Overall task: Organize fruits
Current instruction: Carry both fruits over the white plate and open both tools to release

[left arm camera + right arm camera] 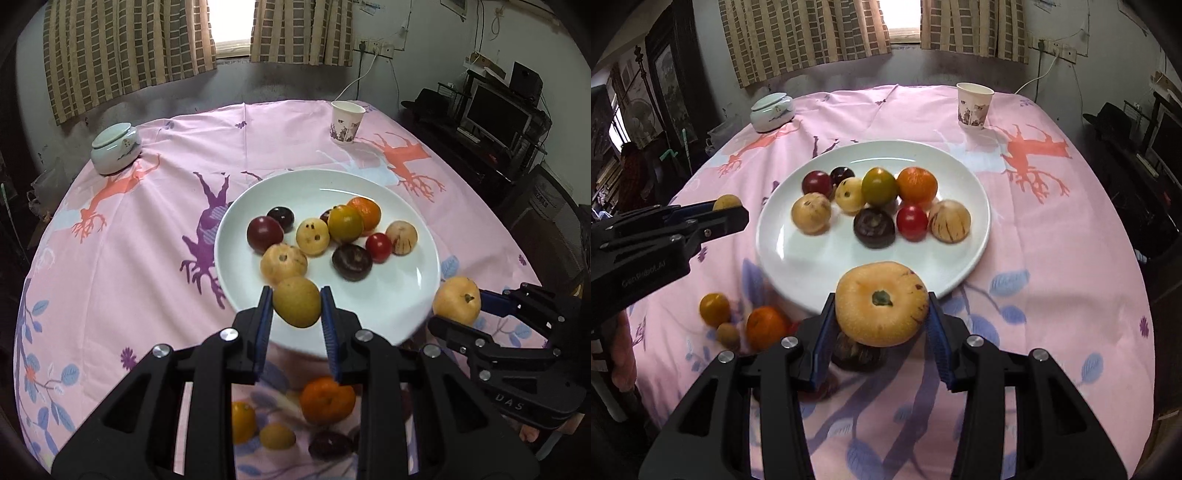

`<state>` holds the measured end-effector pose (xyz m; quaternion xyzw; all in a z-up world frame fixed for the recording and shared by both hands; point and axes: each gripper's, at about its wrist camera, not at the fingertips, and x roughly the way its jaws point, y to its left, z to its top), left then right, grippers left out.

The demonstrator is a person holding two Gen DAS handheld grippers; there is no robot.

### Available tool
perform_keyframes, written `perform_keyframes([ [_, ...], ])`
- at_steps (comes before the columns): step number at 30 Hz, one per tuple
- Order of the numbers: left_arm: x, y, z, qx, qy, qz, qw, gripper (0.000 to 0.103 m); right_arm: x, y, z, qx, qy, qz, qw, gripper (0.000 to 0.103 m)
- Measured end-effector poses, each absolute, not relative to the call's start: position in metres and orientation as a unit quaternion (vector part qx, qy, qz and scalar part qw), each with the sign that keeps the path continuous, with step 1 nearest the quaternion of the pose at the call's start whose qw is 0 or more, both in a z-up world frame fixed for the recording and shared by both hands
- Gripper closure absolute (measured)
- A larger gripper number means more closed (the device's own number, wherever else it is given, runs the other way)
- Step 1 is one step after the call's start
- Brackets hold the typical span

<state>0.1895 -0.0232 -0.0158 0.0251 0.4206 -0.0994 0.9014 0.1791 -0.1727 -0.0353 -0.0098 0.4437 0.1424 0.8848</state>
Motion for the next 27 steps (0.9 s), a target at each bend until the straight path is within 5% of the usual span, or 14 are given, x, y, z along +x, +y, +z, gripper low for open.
perform_keyframes([
  [17,0.249,-0.044,-0.048,0.023,0.462,-0.1,0.881,0.076,0.241,-0.178,-0.059,-0.005,0.457,0.108,0.883,0.052],
  [19,0.251,-0.045,-0.042,0.023,0.455,-0.097,0.885,0.068,0.24,-0.181,-0.052,0.0,0.44,0.101,0.892,0.031],
  [25,0.237,-0.039,-0.009,0.016,0.42,-0.094,0.902,0.034,0.217,-0.191,-0.022,0.009,0.408,0.094,0.908,0.03],
  [27,0.222,-0.033,0.001,0.006,0.41,-0.097,0.907,0.031,0.203,-0.193,-0.018,0.009,0.409,0.095,0.908,0.03],
])
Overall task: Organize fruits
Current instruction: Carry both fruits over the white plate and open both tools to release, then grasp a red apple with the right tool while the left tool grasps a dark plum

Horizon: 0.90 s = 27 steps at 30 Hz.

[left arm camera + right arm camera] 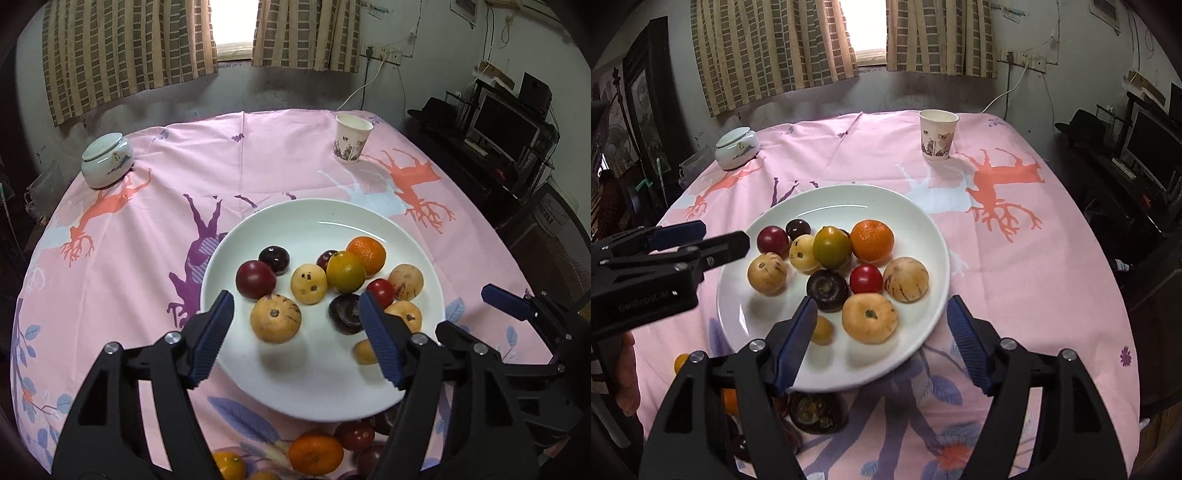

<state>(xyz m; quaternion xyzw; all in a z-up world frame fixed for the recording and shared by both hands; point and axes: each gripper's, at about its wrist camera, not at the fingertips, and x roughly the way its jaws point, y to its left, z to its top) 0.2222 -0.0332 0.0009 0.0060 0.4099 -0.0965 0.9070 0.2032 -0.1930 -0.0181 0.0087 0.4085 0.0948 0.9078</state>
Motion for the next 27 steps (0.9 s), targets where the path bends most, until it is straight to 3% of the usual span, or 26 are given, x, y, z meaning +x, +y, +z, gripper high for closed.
perform_keyframes([
  [2,0.203,-0.024,0.007,-0.006,0.403,-0.103,0.909,0.027,0.186,-0.195,-0.017,0.014,0.415,0.105,0.904,0.029],
  [4,0.179,-0.014,0.009,-0.013,0.397,-0.099,0.913,0.024,0.166,-0.196,-0.021,0.017,0.423,0.113,0.899,0.022],
  [14,0.06,0.031,-0.031,-0.022,0.39,-0.039,0.92,0.02,0.085,-0.184,-0.051,0.053,0.456,0.146,0.876,0.022],
  [26,0.03,0.054,-0.049,-0.034,0.407,-0.032,0.912,0.02,0.061,-0.141,-0.05,-0.025,0.414,0.15,0.897,0.022],
  [27,0.03,0.055,-0.051,-0.036,0.407,-0.034,0.912,0.02,0.062,-0.138,-0.05,-0.027,0.41,0.156,0.898,0.029],
])
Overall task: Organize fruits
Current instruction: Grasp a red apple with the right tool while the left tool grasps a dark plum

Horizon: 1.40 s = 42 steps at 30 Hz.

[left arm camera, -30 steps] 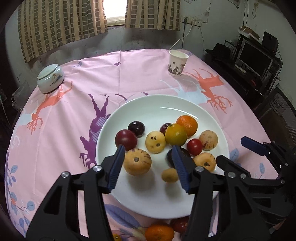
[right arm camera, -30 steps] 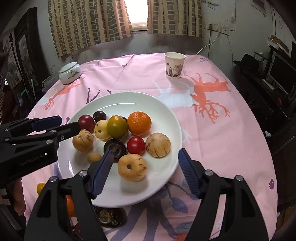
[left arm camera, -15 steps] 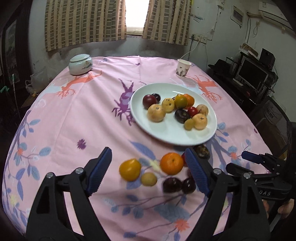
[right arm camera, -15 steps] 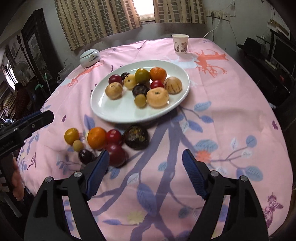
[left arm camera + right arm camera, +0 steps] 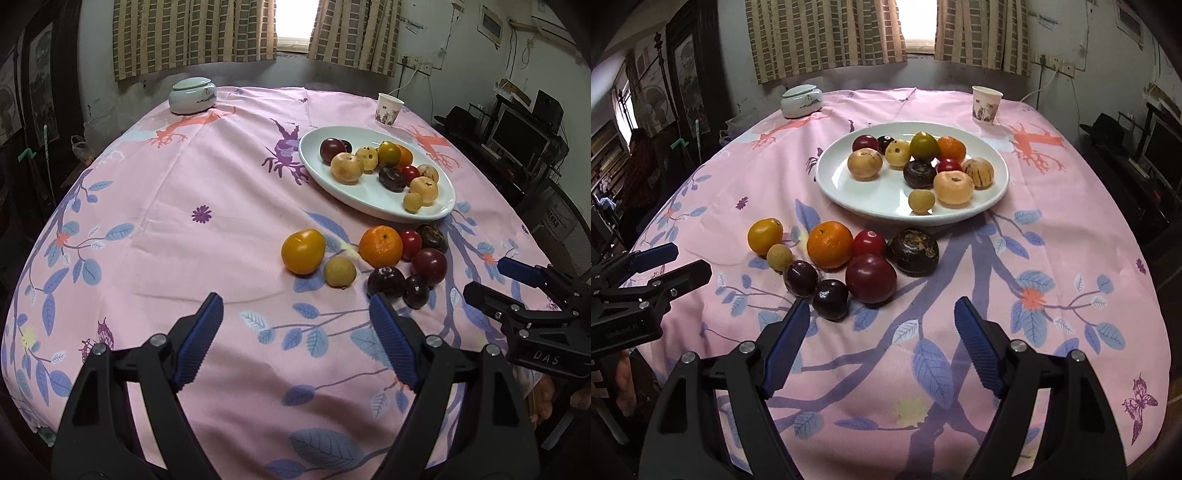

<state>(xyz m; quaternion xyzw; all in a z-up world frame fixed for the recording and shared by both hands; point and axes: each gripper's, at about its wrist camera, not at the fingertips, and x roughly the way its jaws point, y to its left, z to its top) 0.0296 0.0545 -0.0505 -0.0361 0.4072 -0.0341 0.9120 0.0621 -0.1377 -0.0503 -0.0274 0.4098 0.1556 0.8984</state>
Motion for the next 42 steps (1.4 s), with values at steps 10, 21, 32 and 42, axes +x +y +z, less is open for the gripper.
perform_keyframes([
  [10,0.028,0.07,-0.055,-0.056,0.408,-0.038,0.91,0.02,0.098,-0.123,-0.079,-0.054,0.452,0.132,0.88,0.051],
  [21,0.029,0.071,-0.057,-0.053,0.414,-0.038,0.908,0.02,0.111,-0.117,-0.081,-0.002,0.469,0.157,0.869,0.066],
  [32,0.041,0.03,-0.071,-0.029,0.444,-0.072,0.892,0.02,0.072,-0.17,-0.071,0.038,0.469,0.135,0.872,0.066],
  [42,0.057,-0.007,-0.097,0.009,0.463,-0.071,0.884,0.021,0.055,-0.203,-0.07,0.075,0.469,0.137,0.869,0.066],
])
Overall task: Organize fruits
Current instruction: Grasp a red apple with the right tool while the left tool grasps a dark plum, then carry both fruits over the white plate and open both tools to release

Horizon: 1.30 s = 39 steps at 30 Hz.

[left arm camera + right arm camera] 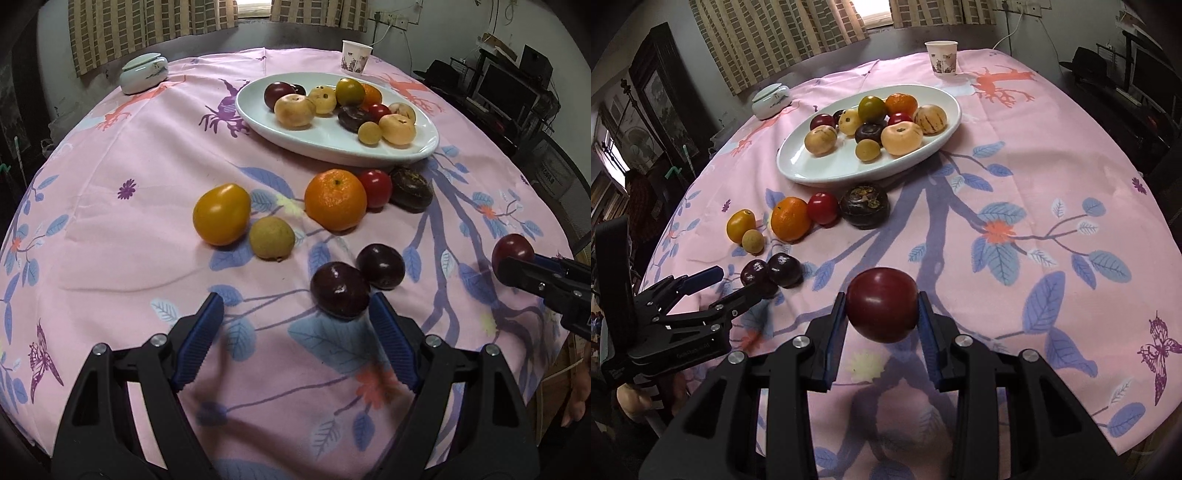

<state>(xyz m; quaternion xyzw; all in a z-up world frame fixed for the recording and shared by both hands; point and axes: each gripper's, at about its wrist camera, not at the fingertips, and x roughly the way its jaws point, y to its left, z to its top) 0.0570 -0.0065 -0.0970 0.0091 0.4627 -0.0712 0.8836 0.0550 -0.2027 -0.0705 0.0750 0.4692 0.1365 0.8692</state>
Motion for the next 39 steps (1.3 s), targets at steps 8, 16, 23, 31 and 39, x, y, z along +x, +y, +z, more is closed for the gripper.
perform_keyframes([
  [8,0.068,-0.021,-0.105,0.018,0.46,-0.086,0.883,0.056,0.051,-0.202,-0.069,0.077,0.473,0.146,0.866,0.066],
  [16,0.058,-0.001,-0.088,-0.02,0.455,-0.083,0.886,0.067,0.05,-0.189,-0.058,0.067,0.465,0.154,0.869,0.066],
  [23,0.04,0.005,-0.069,-0.026,0.436,-0.089,0.895,0.067,0.041,-0.181,-0.054,0.06,0.46,0.163,0.871,0.066],
  [31,0.026,0.001,-0.053,-0.021,0.42,-0.101,0.902,0.067,0.034,-0.181,-0.053,0.06,0.456,0.165,0.873,0.066],
  [39,0.042,0.002,-0.045,-0.018,0.421,-0.1,0.902,0.067,0.043,-0.179,-0.055,0.06,0.458,0.171,0.87,0.066],
])
